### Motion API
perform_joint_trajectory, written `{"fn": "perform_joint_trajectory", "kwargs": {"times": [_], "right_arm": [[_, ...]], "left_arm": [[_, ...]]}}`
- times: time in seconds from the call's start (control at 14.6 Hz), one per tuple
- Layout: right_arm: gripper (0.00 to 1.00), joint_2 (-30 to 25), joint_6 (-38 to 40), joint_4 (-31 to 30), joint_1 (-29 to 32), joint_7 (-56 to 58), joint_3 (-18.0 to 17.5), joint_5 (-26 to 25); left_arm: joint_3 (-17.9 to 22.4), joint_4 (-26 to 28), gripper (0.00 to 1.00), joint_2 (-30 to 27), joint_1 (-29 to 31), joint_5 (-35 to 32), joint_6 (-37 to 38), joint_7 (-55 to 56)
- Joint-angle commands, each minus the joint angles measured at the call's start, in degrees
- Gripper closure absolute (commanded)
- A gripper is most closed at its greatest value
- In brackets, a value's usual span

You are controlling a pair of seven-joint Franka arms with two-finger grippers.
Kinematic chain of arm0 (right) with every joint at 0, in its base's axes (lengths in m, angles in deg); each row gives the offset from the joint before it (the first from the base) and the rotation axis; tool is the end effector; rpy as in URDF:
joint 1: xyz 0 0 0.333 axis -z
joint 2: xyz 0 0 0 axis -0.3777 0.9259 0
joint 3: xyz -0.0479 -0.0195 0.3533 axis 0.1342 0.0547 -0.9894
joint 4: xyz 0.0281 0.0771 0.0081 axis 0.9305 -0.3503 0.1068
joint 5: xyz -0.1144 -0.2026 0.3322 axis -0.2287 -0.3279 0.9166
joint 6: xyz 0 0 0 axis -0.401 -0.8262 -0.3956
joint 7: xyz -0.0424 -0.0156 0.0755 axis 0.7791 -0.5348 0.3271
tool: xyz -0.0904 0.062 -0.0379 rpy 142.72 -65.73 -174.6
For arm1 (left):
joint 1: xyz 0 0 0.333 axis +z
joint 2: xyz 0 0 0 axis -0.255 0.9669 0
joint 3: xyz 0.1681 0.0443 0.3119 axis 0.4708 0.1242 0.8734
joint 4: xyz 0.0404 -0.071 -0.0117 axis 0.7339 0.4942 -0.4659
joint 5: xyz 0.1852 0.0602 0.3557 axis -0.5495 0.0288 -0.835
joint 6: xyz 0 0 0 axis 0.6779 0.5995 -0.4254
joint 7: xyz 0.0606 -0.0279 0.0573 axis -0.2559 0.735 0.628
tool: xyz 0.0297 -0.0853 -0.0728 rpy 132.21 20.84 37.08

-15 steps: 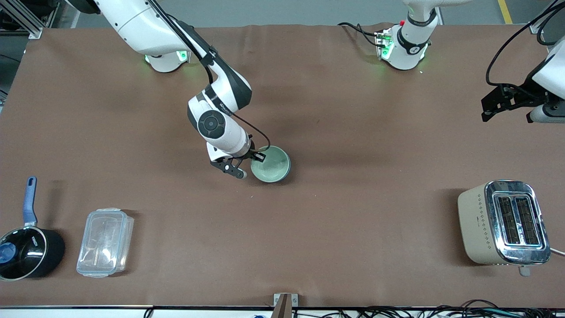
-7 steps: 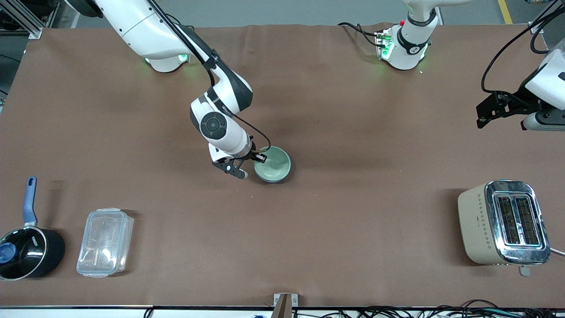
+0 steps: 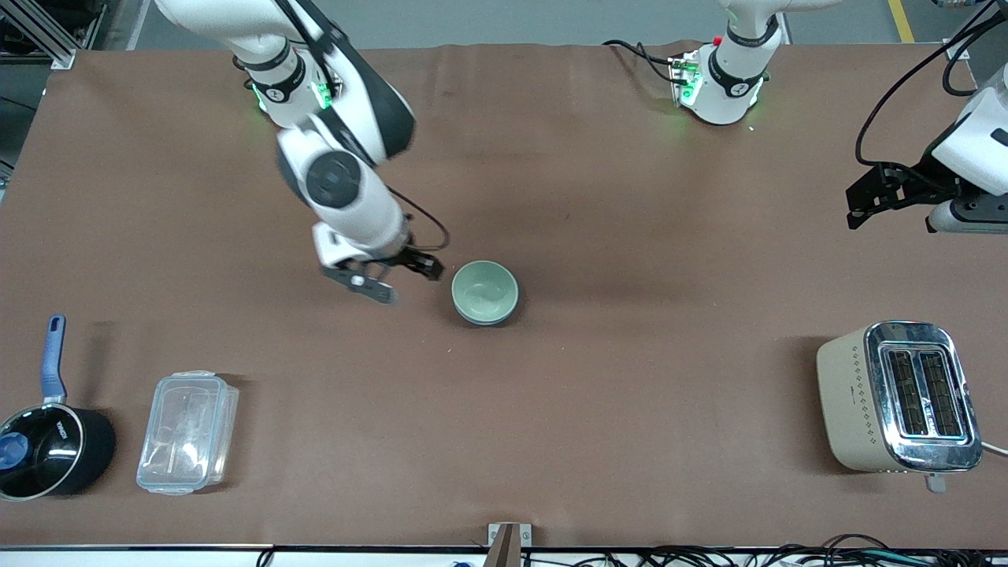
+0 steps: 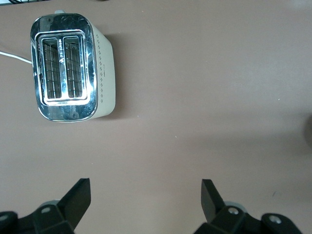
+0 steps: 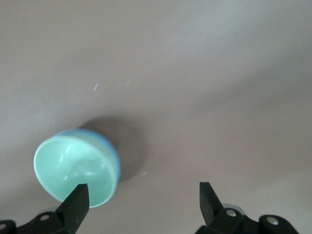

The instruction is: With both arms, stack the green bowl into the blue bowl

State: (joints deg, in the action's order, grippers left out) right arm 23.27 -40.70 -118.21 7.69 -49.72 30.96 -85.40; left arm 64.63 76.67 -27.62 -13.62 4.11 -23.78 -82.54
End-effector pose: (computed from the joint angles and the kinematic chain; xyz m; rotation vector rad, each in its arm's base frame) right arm 0.5628 0.3183 0.4432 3.0489 -0.7470 -0.0725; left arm 0.5787 -0.0669 0.6730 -3.0909 0.1567 -0.1200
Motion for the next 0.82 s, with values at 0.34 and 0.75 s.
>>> {"fn": "perform_joint_trajectory", "kwargs": {"times": [0.34,0.75], "right_arm": [[0.00,-18.0,10.0,-1.5,8.3,32.9,14.0,0.6],[0.00,-17.7,29.0,16.1,8.7,52.4,23.5,3.3]], "left_arm": [[0.1,0.1,0.00,-0.3,-0.3,1.2,-0.3,0.6],[-0.2,0.2,0.00,-0.6,0.0,3.2,0.3,0.9]]}}
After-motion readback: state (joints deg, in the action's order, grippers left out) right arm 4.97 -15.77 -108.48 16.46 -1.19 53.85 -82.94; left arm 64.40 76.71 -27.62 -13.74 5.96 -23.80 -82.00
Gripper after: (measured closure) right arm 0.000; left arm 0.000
